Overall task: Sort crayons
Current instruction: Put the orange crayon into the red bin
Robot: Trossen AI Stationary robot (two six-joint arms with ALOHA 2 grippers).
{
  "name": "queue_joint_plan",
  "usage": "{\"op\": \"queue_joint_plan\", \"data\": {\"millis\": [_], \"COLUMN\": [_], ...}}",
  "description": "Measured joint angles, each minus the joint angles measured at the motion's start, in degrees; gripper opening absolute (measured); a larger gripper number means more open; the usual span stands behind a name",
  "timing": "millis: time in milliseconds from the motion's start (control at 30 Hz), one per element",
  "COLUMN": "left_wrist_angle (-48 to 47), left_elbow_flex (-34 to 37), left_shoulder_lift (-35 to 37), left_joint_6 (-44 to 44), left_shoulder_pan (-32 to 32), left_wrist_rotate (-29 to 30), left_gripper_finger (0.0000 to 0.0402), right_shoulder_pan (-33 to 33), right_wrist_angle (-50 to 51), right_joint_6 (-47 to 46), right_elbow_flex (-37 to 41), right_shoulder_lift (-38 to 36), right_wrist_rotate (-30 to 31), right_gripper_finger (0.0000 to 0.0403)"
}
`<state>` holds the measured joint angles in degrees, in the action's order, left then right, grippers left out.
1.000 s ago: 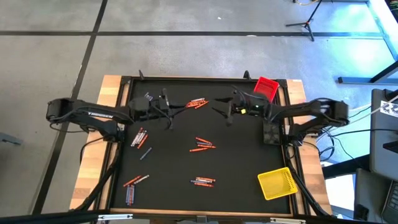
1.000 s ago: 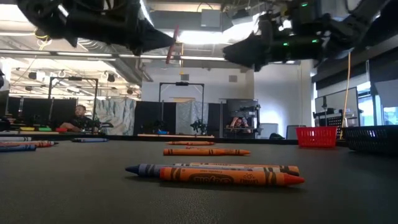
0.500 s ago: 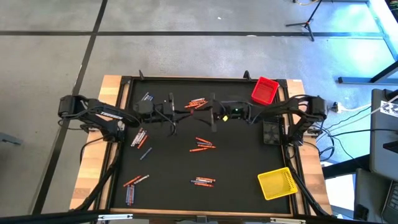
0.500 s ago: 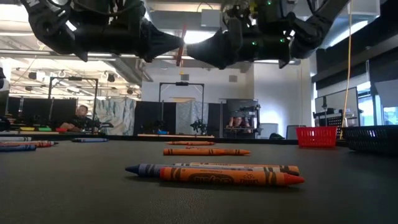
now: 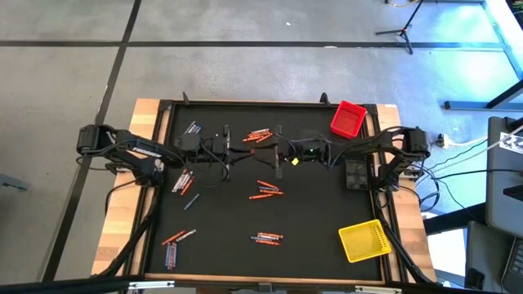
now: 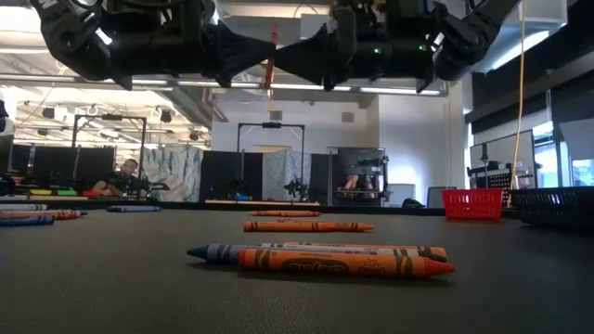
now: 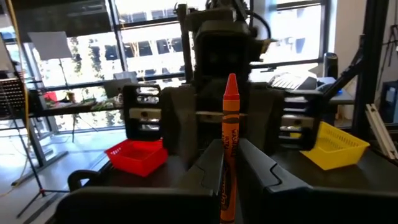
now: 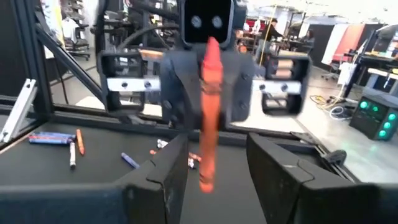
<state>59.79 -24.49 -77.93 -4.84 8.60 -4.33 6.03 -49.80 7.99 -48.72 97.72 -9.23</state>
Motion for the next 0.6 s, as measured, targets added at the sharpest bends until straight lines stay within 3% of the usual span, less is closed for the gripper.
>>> {"op": "queue_joint_plan", "data": {"millis": [267, 533, 600], "left_wrist_angle": [-0.9, -1.0, -0.9], "left_elbow_flex": [0.0, 0.0, 0.0], "left_shoulder_lift": [0.0, 0.0, 0.0], "left_joint_6": [-0.3, -0.4, -0.4], "left_shoulder_pan": [-0.4, -0.6, -0.7], "left_wrist_rotate": [0.2, 0.4, 0.3], "left_gripper_finger": [0.0014, 0.0014, 0.0014], "right_shoulder_pan": [-0.4, -0.4, -0.4], "right_wrist_angle": [0.4, 1.7, 1.7], "right_joint_6": [1.2, 3.0, 3.8], "right_elbow_flex": [-2.7, -2.7, -2.7], "right_shoulder_lift": [3.3, 3.1, 3.1], "right_wrist_rotate": [1.1, 1.2, 1.4], "right_gripper_finger": [0.0145, 0.002, 0.0013]}}
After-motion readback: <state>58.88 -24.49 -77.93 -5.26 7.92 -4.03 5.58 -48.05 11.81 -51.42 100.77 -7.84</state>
